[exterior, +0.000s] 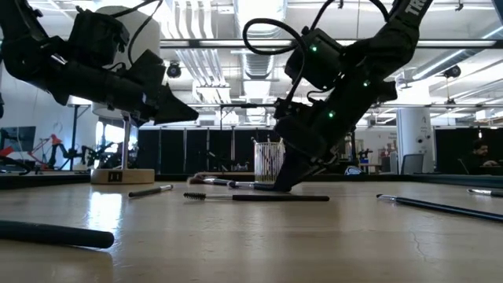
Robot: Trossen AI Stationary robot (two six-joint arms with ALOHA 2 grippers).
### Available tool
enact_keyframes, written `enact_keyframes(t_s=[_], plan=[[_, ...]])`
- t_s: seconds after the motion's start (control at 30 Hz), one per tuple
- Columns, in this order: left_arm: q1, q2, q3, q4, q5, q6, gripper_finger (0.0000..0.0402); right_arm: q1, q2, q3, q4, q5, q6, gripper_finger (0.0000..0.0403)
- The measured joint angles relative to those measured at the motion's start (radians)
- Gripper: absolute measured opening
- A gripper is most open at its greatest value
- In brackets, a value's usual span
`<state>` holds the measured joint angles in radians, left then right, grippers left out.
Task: Put items in baskets/containers
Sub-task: Put the blush brush into the gold container
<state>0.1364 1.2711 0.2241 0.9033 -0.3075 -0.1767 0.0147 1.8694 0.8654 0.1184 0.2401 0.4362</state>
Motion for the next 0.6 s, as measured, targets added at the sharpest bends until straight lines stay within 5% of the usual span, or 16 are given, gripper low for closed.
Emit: enact_keyframes(t_s=[0.27,0.6], plan=[[0.0,0.0,0.012,0.032,0.008,-0.033,0.0106,-0.008,-0.002,-0.011,0.003,0.001,-0.049,0.0042],[-0.002,0.0,-0.016,0.221,0.178,-0.024,0.0108,-0.014,-0.067,-0.072,0.119,0.079,-0.1,0.0034]])
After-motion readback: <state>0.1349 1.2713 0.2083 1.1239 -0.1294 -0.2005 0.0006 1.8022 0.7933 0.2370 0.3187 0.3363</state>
